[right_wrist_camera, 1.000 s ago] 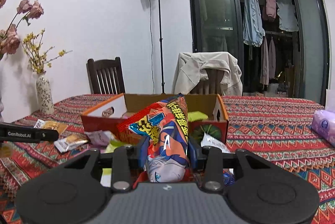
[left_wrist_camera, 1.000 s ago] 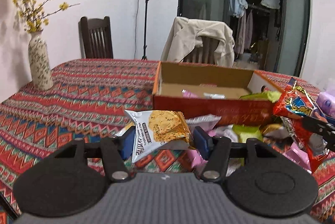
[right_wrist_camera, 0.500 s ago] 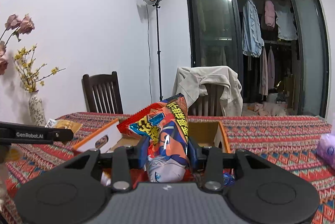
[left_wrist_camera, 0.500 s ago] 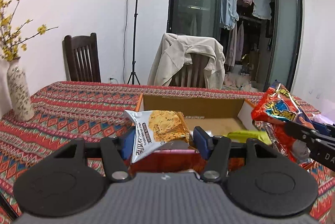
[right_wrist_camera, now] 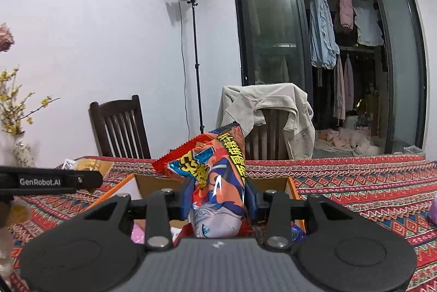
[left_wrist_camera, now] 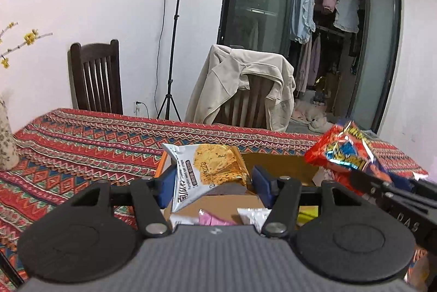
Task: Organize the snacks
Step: 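Carry both packets over the box and open both tools to drop them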
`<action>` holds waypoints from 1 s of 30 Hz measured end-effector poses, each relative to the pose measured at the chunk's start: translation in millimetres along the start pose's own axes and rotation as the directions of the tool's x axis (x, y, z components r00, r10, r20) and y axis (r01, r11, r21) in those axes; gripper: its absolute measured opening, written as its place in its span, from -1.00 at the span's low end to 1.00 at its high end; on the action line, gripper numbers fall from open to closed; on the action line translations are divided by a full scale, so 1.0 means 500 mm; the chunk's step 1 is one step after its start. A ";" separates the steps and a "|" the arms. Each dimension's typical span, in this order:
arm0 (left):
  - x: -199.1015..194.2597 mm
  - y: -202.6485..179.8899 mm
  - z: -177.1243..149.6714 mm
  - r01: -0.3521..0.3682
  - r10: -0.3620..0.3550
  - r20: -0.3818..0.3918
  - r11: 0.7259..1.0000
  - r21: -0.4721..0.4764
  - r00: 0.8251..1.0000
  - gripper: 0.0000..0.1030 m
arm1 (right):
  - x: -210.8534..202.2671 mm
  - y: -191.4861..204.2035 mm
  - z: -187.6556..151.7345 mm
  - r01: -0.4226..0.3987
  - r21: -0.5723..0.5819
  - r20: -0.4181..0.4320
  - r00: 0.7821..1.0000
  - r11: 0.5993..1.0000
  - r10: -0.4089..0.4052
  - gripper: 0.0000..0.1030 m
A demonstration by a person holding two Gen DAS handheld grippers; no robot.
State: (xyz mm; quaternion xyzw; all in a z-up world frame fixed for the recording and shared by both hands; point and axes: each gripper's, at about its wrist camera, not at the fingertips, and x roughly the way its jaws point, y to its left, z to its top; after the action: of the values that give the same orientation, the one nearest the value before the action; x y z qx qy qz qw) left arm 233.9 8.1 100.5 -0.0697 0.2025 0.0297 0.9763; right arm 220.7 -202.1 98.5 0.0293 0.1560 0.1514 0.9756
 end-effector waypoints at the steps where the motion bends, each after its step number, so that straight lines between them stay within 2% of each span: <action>1: 0.011 0.002 0.001 -0.004 0.004 0.000 1.000 -0.004 1.000 0.16 | 0.012 -0.001 0.001 0.001 0.007 -0.005 1.000 1.000 -0.001 -0.27; 8: 0.078 0.011 -0.023 -0.038 0.038 -0.016 0.999 0.015 0.999 0.16 | 0.080 -0.004 -0.022 0.005 -0.007 -0.048 0.999 1.000 -0.005 -0.27; 16: 0.098 0.017 -0.035 -0.048 0.048 -0.019 0.999 0.021 0.999 0.17 | 0.098 -0.012 -0.028 0.013 0.015 -0.077 0.997 1.000 -0.012 -0.27; 19: 0.100 0.017 -0.040 -0.051 0.051 -0.016 0.998 0.021 0.999 0.31 | 0.102 -0.017 -0.034 0.022 0.027 -0.097 0.995 0.999 -0.020 -0.22; 20: 0.100 0.018 -0.041 -0.047 0.047 -0.013 0.999 0.024 0.999 0.44 | 0.103 -0.019 -0.035 0.021 0.030 -0.103 0.995 0.999 -0.018 -0.18; 21: 0.099 0.019 -0.042 -0.041 0.042 -0.009 0.999 0.019 0.999 0.54 | 0.103 -0.021 -0.037 0.026 0.033 -0.105 0.994 0.999 -0.023 -0.10; 23: 0.095 0.022 -0.044 -0.055 0.055 0.010 0.998 0.006 0.998 0.97 | 0.100 -0.025 -0.037 0.032 0.040 -0.107 0.994 0.999 -0.028 0.24; 25: 0.091 0.024 -0.045 -0.073 0.073 0.024 0.997 -0.002 0.997 1.00 | 0.093 -0.030 -0.037 0.030 0.058 -0.098 0.995 0.998 -0.025 0.96; 30: 0.086 0.026 -0.042 -0.058 0.058 0.018 0.998 -0.015 0.998 1.00 | 0.079 -0.032 -0.037 0.054 0.060 -0.078 0.996 0.997 -0.049 1.00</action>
State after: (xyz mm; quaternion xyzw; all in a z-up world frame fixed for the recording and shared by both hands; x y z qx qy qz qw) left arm 263.9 18.9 62.8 -0.0707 0.1954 0.0601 0.9763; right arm 255.3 -205.2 67.5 0.0496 0.1987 0.1222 0.9711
